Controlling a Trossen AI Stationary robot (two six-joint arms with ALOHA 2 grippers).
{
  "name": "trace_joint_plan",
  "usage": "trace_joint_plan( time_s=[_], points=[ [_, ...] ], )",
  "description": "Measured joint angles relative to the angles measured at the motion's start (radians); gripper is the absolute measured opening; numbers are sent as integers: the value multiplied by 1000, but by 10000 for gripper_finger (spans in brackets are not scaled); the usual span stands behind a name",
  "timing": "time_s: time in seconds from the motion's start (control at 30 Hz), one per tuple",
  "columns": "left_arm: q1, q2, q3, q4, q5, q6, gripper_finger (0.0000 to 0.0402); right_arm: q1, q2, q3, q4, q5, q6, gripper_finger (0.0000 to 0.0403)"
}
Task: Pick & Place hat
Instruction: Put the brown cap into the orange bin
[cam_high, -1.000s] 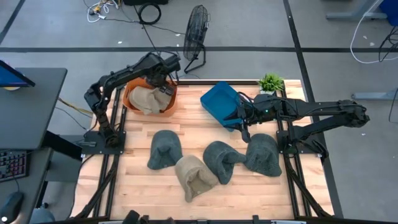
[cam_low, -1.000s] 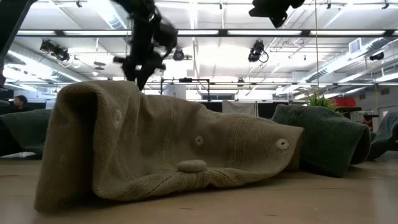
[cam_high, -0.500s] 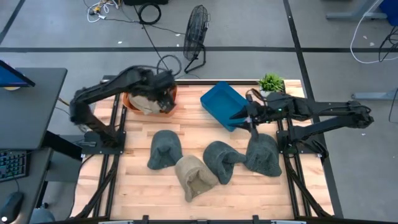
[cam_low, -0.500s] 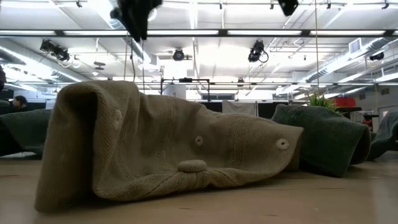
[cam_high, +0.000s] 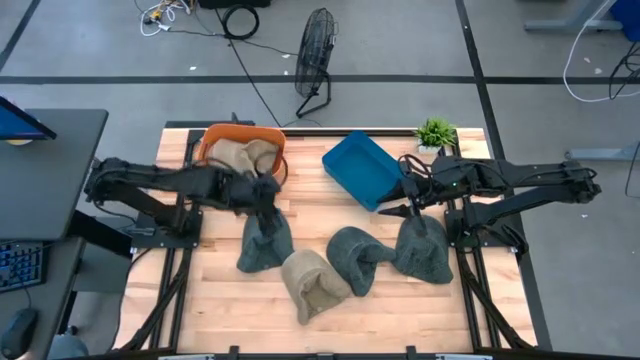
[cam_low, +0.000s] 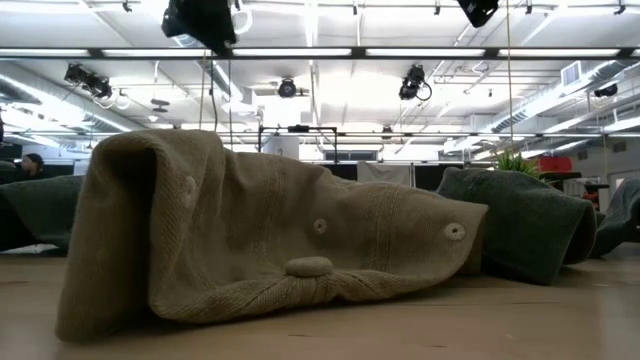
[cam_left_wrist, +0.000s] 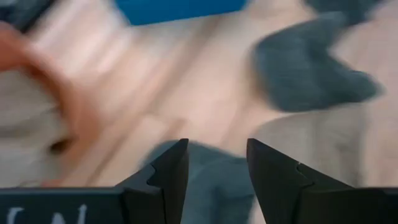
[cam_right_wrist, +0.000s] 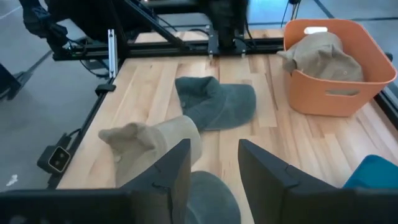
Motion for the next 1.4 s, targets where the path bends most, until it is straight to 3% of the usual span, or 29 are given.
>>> trace_joint_plan(
  time_s=[0.13,0.4,0.9,1.07,1.27,1.4],
  points=[
    [-69,31,-79,195,84,-9,165,0,2,0,-4,0,4,137],
    [-171,118,-170,525,92,-76,165,0,11,0,-10,0,11,137],
    [-273,408,-173,672,59,-4,165,0,41,0,-28,-28,10,137],
    [-292,463,-173,673,-22,37,165,0,43,0,-28,-29,10,137],
    [-292,505,-171,682,-37,27,164,0,43,0,-33,-28,10,137],
    [-290,504,-171,681,-53,23,128,0,43,0,-36,-28,10,137]
  ],
)
